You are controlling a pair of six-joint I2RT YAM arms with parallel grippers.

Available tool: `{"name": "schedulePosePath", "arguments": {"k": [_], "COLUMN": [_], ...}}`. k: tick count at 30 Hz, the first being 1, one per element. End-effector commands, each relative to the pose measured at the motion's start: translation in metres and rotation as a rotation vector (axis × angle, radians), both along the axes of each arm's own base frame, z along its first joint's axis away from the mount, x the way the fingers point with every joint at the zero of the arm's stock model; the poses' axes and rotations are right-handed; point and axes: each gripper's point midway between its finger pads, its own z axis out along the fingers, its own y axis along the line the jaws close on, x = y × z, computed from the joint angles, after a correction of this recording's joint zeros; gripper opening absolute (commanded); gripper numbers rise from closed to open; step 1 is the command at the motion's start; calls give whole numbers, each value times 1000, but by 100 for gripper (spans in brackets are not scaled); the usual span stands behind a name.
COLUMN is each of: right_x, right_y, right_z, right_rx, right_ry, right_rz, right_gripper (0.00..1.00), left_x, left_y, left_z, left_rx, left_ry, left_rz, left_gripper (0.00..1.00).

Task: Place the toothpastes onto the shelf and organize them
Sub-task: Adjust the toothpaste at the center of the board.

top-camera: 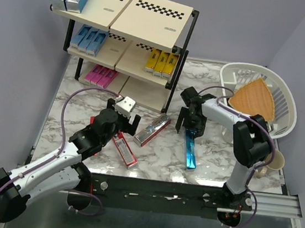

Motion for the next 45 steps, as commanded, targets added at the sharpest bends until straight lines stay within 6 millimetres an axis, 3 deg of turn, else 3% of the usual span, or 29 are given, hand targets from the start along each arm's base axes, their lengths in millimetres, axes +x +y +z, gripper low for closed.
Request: {"name": "schedulePosePath", "arguments": {"k": [1,5,8,9,12,13,15,16,20,23,29,34,39,45], "right_x": [12,9,-4,-15,-40,-57,-75,-91,-123,-134,-119,-87,-56,-33], "right_y": [23,19,9,3,-1,-8,-8,-16,-9,12,65,118,106,48], "right_z": [32,56,67,59,57,44,45,33,31,36,59,107,123,123], "right_rx": [168,201,203,190,228,227,275,266,389,542,695,850,710,392], "right_ry": [-100,-174,-193,-168,-136,-101,-85,-50,-6,3,-24,-137,-280,-414], "right_rz": [-58,-51,-38,-26,-1,6,19,20,84,134,216,294,279,164], "right_gripper": [92,99,100,100,100,100,100,100,100,100,100,100,100,100], "left_x": [-20,-40,-47,-51,-52,-54,-54,-56,-59,-61,-66,-69,-73,-87], "left_y": [-46,-79,-102,-108,-111,-112,-109,-109,-103,-99,-85,-80,-83,-105], "left_z": [-1,-8,-8,-12,-12,-12,-13,-15,-15,-16,-27,-35,-48,-59], "left_rx": [-52,-87,-138,-136,-152,-152,-143,-137,-139,-159,-154,-162,-188,-260], "left_ry": [34,92,117,130,146,148,151,153,156,159,192,207,254,377], "left_rz": [-163,-218,-230,-240,-228,-232,-223,-223,-214,-200,-162,-150,-135,-169], "left_gripper": [99,99,99,99,99,99,99,99,99,99,99,99,99,99]}}
